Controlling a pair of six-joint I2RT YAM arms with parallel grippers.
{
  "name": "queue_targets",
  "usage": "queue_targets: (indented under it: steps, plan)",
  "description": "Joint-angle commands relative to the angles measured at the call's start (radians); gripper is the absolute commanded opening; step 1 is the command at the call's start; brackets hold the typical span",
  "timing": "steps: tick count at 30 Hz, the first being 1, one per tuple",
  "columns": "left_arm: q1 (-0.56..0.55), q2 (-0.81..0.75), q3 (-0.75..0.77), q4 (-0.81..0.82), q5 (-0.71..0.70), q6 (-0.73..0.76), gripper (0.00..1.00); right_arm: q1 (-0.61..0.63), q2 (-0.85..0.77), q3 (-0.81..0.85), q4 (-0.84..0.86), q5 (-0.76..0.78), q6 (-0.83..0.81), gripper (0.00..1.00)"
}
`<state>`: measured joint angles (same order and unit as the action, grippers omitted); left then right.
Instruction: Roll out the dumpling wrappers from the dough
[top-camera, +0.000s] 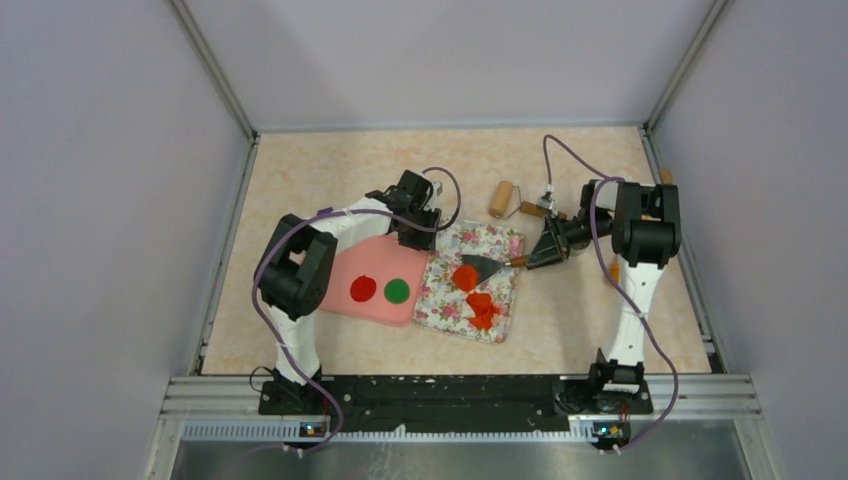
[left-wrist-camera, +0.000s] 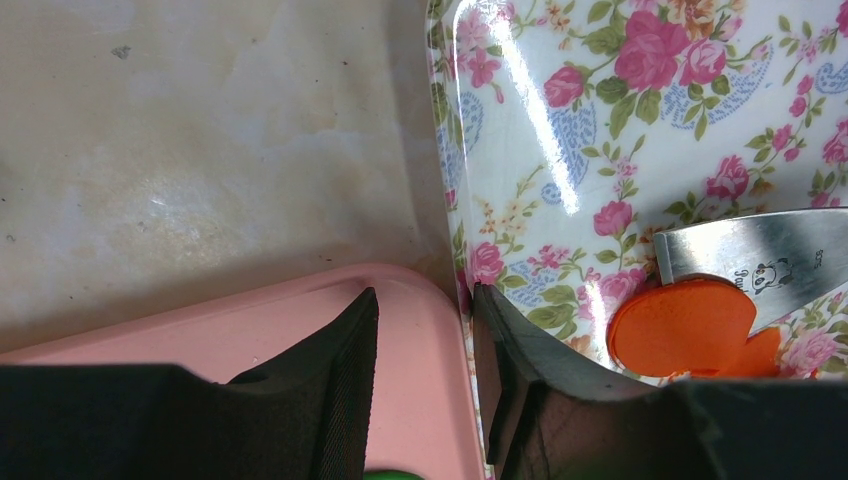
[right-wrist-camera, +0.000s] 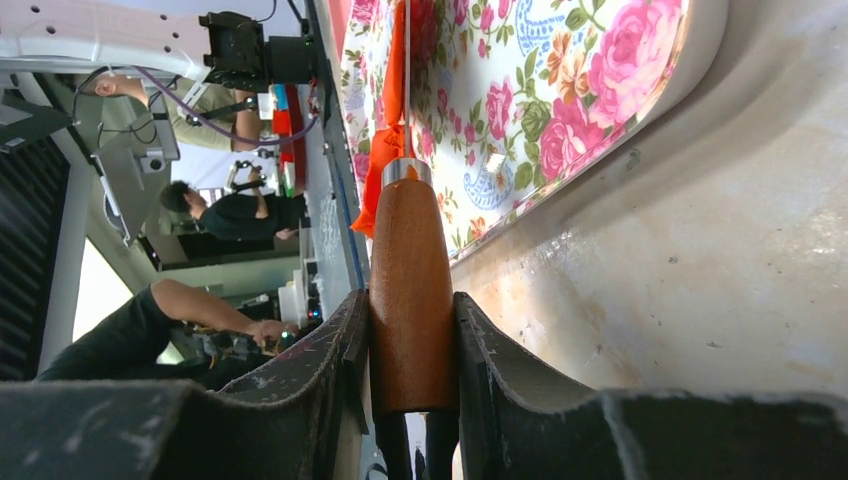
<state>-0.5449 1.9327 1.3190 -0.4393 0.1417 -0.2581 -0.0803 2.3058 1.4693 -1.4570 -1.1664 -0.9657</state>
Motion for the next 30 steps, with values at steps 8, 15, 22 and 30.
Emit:
queue_targets:
  steps: [8,15,22,30]
  plan:
    - [0.004,-0.071,-0.009,0.028,-0.004,0.011,0.43,0.01,-0.056,0.039,-0.045,-0.045,-0.009,0.0]
    - [0.006,-0.081,-0.002,0.031,-0.004,0.012,0.44,0.001,-0.076,0.024,-0.046,-0.052,0.006,0.0]
    - [0.003,-0.153,0.0,0.097,0.282,0.174,0.53,-0.007,-0.077,0.033,-0.02,-0.024,0.076,0.0]
    - [-0.158,-0.161,-0.076,0.487,0.488,0.52,0.6,-0.012,-0.098,-0.023,0.189,0.04,0.355,0.0]
